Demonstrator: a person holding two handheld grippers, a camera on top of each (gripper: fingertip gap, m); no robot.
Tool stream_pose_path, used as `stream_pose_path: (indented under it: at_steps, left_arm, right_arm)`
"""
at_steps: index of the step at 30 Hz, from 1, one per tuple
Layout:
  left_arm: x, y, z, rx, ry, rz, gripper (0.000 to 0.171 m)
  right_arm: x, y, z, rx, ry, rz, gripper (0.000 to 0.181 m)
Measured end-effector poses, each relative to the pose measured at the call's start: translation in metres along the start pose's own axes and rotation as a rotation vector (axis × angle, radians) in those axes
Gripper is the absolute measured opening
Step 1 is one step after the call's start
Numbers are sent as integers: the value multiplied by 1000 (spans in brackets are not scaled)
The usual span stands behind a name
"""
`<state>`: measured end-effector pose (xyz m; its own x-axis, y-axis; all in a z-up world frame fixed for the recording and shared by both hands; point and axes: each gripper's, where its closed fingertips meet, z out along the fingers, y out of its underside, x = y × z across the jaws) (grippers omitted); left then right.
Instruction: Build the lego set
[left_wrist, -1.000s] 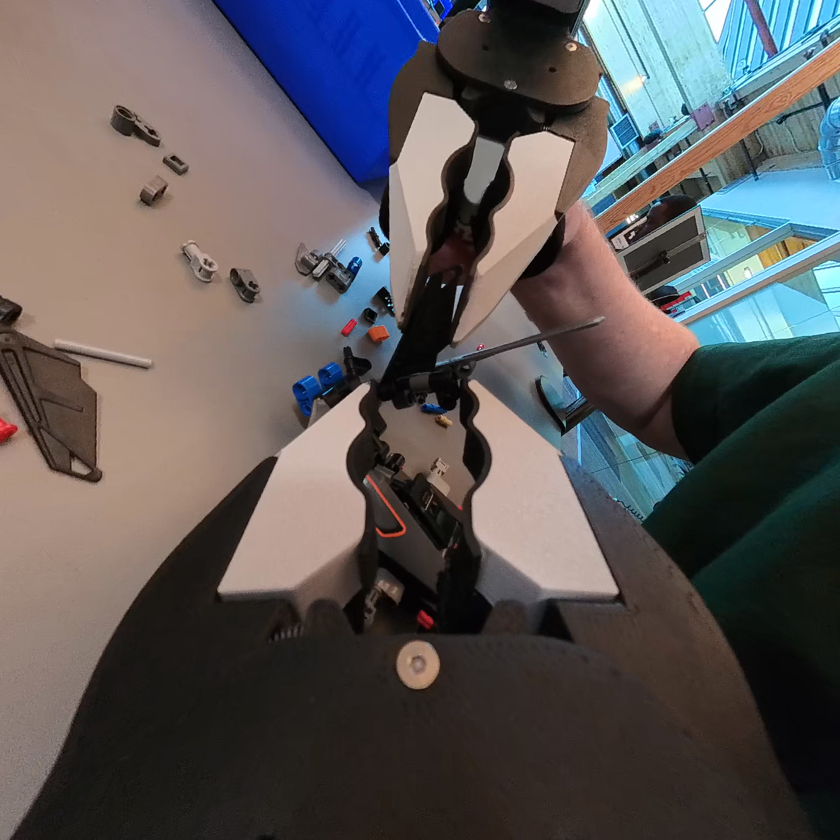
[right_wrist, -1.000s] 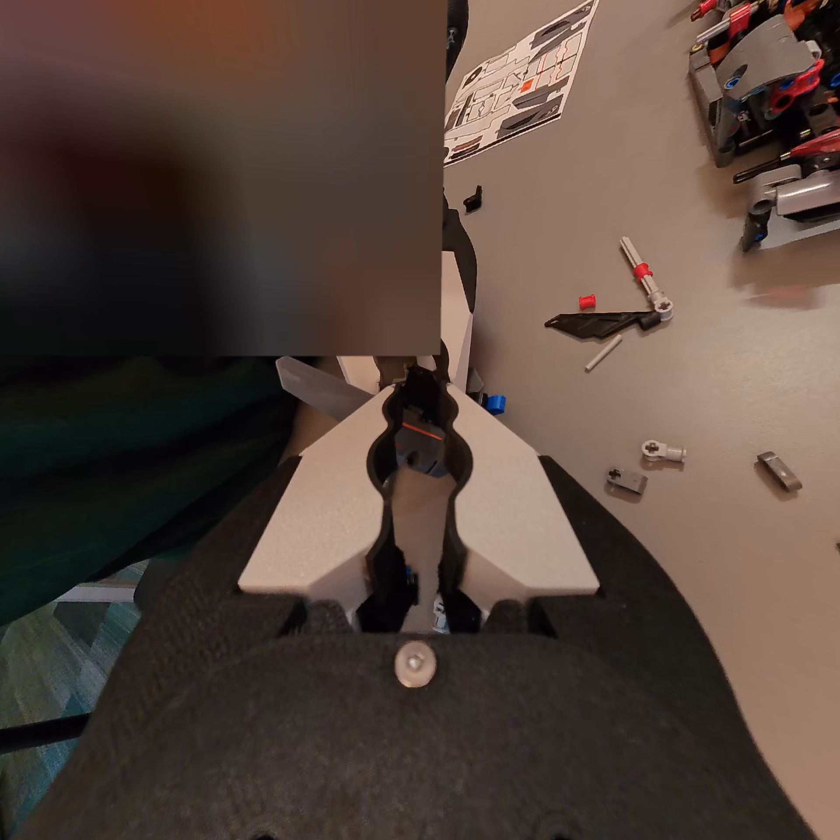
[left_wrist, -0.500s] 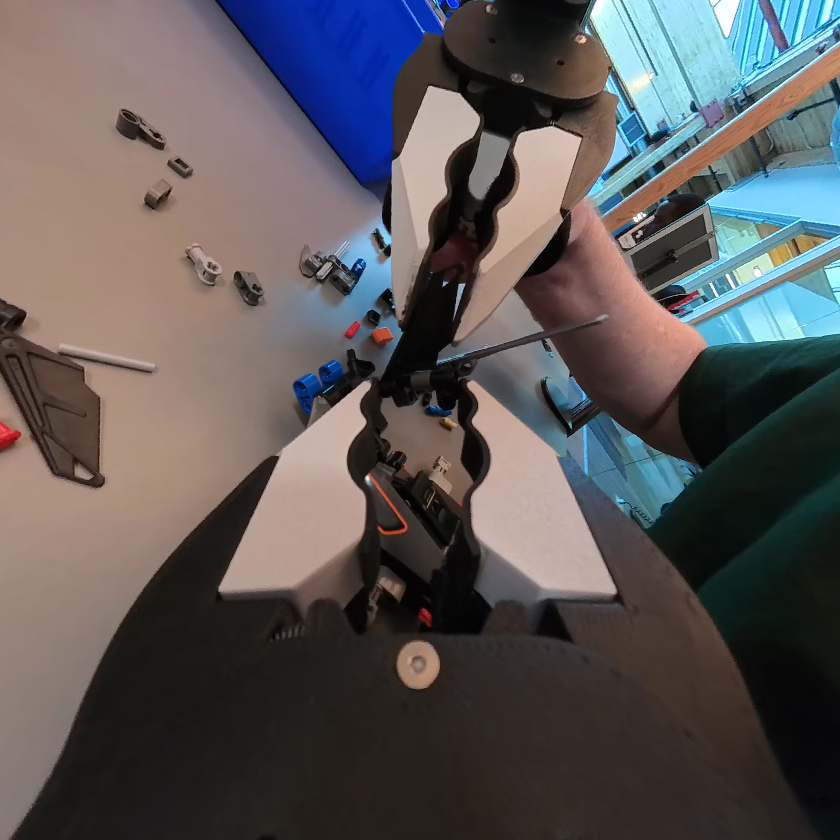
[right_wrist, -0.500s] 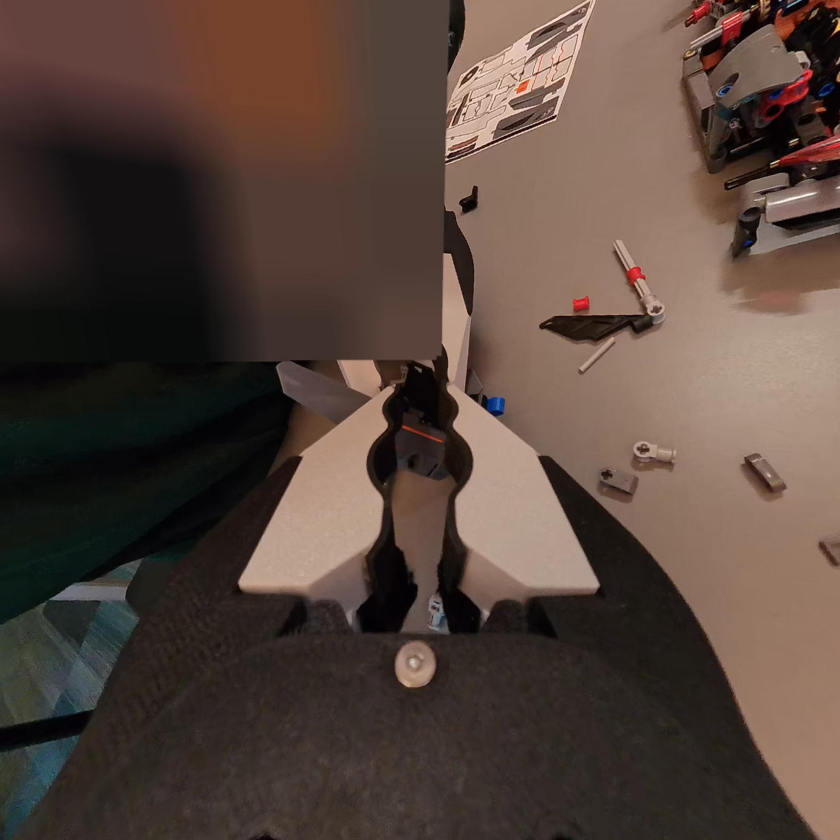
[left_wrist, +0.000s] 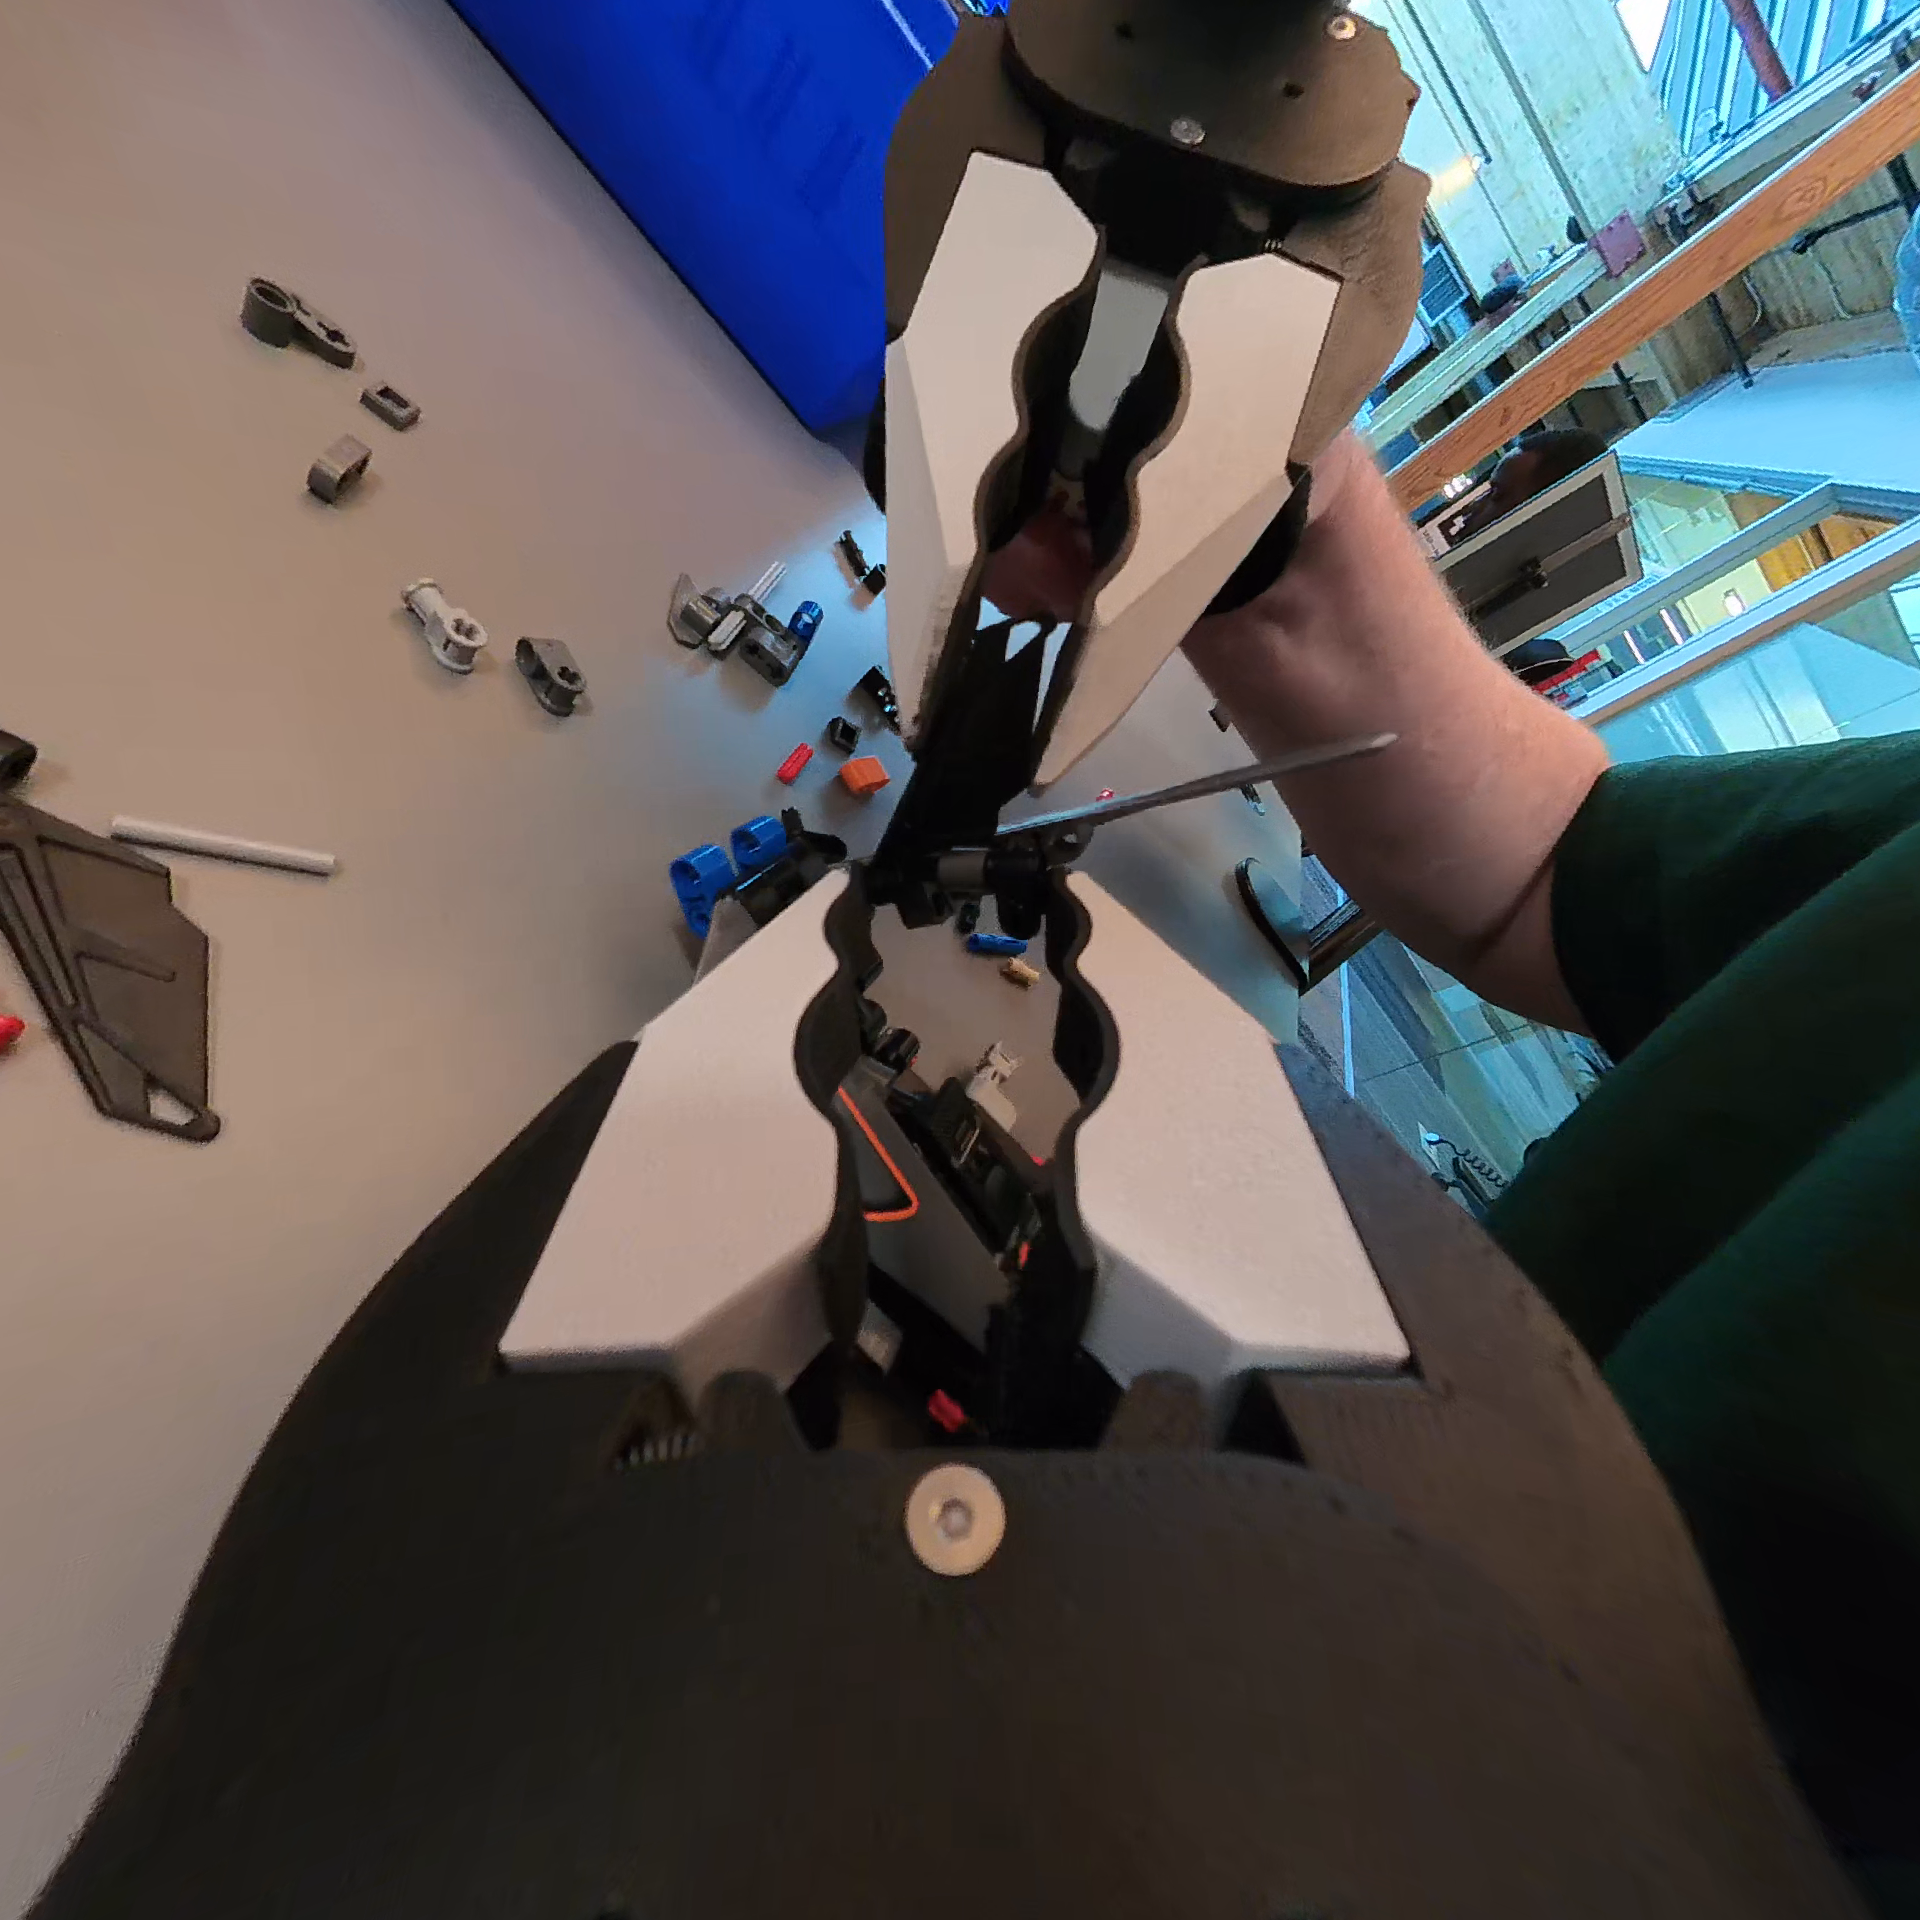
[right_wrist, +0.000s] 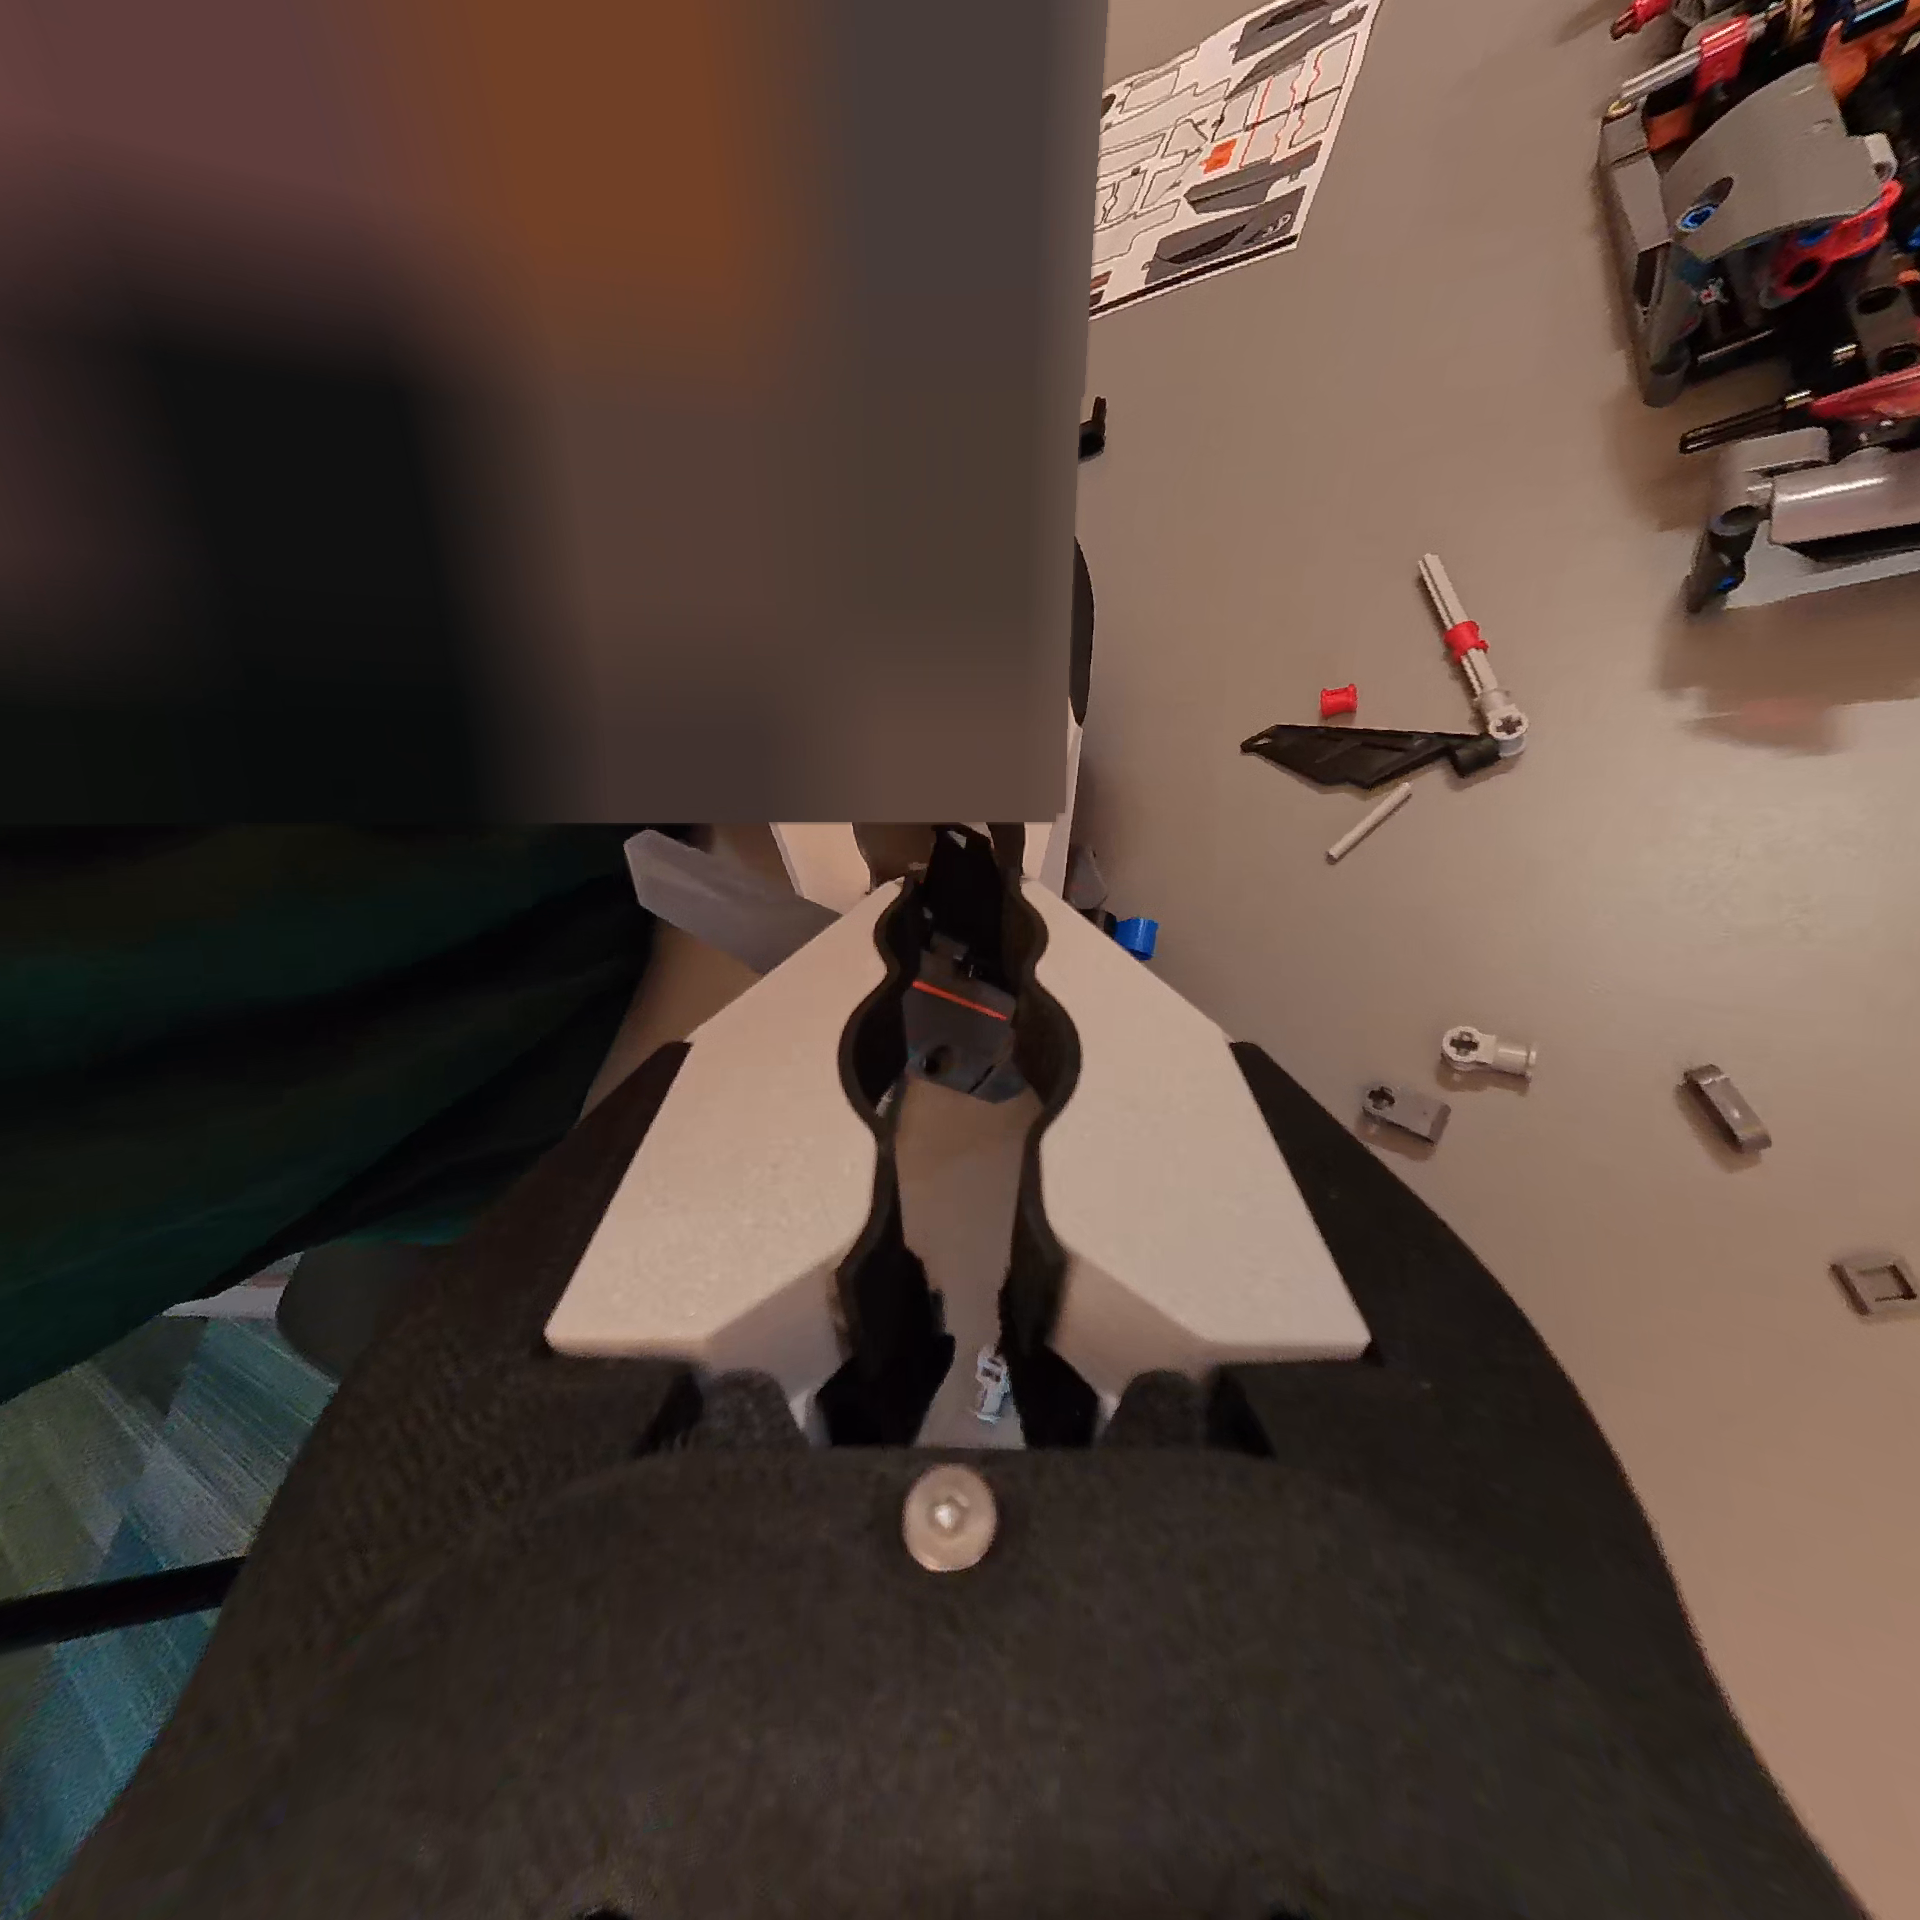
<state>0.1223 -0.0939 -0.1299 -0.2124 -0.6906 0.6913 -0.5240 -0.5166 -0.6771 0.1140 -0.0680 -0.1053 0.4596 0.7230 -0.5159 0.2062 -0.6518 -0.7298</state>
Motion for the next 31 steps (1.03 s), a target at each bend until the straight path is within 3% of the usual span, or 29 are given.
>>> stream_pose_path:
  at_steps: [15, 31]
  left_arm:
    - [-1, -3, 0, 8, 27, -50, 31]
    - [0, -2, 5, -13, 23, -19, 32]
  right_arm:
    - [3, -4, 1, -58, -16, 6, 12]
    - [5, 3, -8, 113, -11, 85, 12]
